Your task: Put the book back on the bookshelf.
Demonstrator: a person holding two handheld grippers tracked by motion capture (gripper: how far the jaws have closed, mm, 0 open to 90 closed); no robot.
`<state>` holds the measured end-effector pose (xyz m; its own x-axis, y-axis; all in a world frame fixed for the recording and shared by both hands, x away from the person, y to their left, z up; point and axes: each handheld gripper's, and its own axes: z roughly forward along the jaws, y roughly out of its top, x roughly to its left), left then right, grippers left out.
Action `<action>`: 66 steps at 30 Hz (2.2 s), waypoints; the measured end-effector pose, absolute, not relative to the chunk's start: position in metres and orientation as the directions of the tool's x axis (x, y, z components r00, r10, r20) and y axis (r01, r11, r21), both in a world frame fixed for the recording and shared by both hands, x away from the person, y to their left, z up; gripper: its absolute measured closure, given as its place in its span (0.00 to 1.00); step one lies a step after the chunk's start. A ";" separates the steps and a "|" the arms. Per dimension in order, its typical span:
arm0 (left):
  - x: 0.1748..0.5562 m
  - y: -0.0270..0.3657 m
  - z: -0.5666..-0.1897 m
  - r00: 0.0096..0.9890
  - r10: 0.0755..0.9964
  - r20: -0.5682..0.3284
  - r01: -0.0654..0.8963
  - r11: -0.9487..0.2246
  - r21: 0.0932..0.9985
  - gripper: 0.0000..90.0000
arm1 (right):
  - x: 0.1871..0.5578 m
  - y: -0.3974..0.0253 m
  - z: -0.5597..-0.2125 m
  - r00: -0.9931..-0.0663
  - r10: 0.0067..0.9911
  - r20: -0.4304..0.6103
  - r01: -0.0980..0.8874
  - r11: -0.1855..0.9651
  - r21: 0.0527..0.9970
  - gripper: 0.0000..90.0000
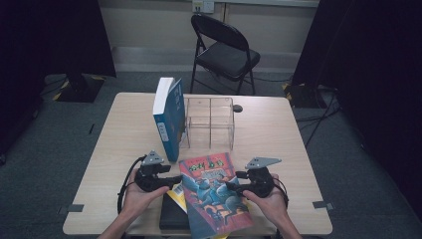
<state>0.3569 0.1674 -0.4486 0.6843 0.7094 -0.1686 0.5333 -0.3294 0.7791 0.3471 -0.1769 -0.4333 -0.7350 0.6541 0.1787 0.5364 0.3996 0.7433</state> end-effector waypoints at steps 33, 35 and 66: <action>0.343 0.152 -0.442 0.739 0.635 -0.224 0.528 -0.341 0.778 0.38 | 0.356 -0.181 -0.439 -0.726 0.655 0.211 0.545 0.360 0.757 0.35; 0.344 0.149 -0.445 0.745 0.628 -0.223 0.523 -0.344 0.780 0.37 | 0.357 -0.182 -0.442 -0.718 0.657 0.230 0.553 0.339 0.761 0.35; 0.346 0.149 -0.451 0.741 0.626 -0.243 0.528 -0.319 0.787 0.29 | 0.367 -0.179 -0.448 -0.672 0.668 0.320 0.629 0.286 0.722 0.27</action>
